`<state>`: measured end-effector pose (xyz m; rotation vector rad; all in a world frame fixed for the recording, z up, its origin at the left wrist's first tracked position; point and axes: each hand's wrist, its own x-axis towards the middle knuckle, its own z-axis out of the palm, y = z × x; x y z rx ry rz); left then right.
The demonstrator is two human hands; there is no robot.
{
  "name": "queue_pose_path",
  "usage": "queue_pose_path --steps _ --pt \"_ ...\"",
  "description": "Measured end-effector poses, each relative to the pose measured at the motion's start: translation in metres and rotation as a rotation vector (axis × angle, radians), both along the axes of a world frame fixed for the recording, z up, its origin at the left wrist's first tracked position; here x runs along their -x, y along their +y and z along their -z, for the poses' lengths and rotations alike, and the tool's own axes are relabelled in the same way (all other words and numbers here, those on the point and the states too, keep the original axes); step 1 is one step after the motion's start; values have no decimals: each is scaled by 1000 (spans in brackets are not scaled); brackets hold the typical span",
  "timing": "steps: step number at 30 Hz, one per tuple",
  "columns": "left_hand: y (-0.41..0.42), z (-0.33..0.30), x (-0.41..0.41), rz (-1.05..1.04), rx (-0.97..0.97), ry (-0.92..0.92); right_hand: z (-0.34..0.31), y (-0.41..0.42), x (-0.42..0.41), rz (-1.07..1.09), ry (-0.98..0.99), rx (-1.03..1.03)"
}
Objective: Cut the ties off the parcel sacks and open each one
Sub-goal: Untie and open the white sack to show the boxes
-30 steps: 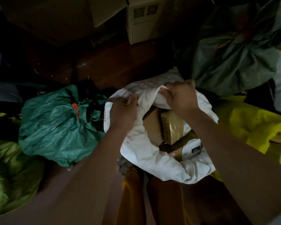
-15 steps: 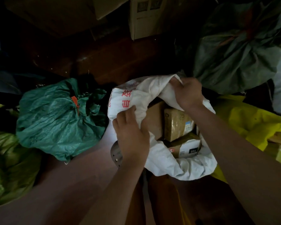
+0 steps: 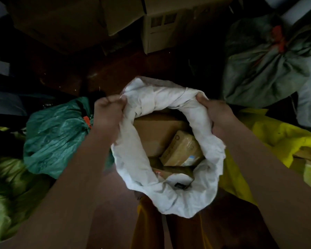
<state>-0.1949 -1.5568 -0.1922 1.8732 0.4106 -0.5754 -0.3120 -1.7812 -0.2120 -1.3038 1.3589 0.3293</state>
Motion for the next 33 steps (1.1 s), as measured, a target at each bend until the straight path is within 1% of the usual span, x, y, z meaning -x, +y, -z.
queue_pose_path --steps 1,3,5,8,11,13,14,15,17,18,20,21,23,25,26,27,29,30,31,33 --pt "-5 2 -8 47 -7 -15 5 4 0 31 19 -13" --pt "-11 7 -14 205 -82 -90 14 14 4 45 43 7" --pt "-12 12 -11 311 -120 -151 20 23 10 73 22 51" --pt "-6 22 -5 320 -132 -249 23 27 17 116 -107 88" --pt "-4 26 0 277 -144 -269 20 28 23 30 -207 178" --pt "-7 24 0 251 -134 -247 19 28 25 -63 -265 286" --pt "-9 23 -2 247 -136 -244 18 28 26 -136 -311 374" --pt "-10 22 -4 248 -150 -243 16 29 25 -248 -365 503" --pt "-12 21 -6 230 -164 -239 14 35 21 -595 -421 779" --pt "-13 21 -7 209 -176 -248 13 39 17 -777 -407 879" --pt "-12 18 -6 197 -279 -340 15 47 10 -1051 -335 974" --pt "-11 16 -3 224 -354 -415 17 49 6 -1120 -300 987" --pt "-8 9 6 289 -485 -562 20 50 3 -1159 -258 1004" --pt "-4 7 25 328 -612 -646 21 49 -1 -1156 -265 1005" --pt "-3 6 39 354 -687 -640 21 49 -3 -1152 -290 997" --pt "-3 6 54 391 -755 -593 21 49 -6 -1143 -329 989" --pt "-1 9 82 468 -825 -457 21 50 -13 -1130 -423 1002" --pt "2 12 92 484 -808 -423 21 52 -16 -1135 -458 1015" --pt "5 15 98 467 -741 -426 22 53 -19 -1147 -475 1019" --pt "11 22 96 340 -512 -469 23 54 -24 -1161 -476 998"
